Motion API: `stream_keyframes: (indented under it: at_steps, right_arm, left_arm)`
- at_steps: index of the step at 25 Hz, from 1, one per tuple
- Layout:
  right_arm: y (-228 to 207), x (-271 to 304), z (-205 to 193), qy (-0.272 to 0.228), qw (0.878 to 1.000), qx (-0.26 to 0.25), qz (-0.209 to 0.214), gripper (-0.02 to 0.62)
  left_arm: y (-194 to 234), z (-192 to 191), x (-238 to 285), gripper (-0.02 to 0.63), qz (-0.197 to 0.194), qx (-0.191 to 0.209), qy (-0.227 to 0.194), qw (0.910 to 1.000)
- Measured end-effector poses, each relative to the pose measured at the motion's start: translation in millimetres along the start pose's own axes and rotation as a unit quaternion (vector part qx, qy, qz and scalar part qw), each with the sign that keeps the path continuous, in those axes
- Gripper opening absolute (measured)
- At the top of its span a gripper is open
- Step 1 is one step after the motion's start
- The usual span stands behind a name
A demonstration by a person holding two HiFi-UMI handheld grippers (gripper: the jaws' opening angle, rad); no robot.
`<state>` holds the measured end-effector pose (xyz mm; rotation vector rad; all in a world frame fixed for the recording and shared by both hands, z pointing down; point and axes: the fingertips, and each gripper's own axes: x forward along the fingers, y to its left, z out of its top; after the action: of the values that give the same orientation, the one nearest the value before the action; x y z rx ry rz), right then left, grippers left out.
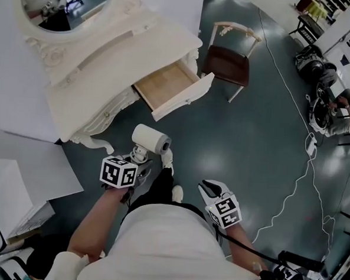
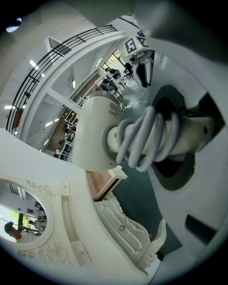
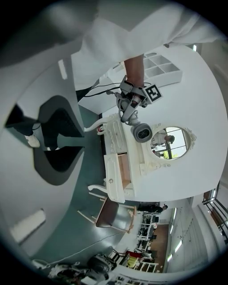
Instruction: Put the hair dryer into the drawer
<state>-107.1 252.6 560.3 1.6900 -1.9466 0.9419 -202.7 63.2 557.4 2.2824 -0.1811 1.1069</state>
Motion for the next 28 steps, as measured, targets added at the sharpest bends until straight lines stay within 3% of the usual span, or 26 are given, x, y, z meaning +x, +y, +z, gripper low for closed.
stream_keyframes:
  at_steps: [14,21,28]
  right_arm:
    - [-127.8,59.2,148.3,0.006,0.998,-0.001,-0.060,0.064]
    - [-148.3,82.6,179.0,0.029,0.998,-0.007,-0.060,0.064]
    - [-177.6,98.9,199.4,0.041,0.998,-0.022,-0.046,0.063]
  left_arm:
    - [114.0,153.5,114.8,0.192,0.005,0.000,0.045,0.9990]
    - [153.2,187.5,169.9,0.192,0.007,-0.015,0.080,0.9966]
    - [189.7,205.6,219.3,0.192,0.037,-0.044,0.102,0.9931]
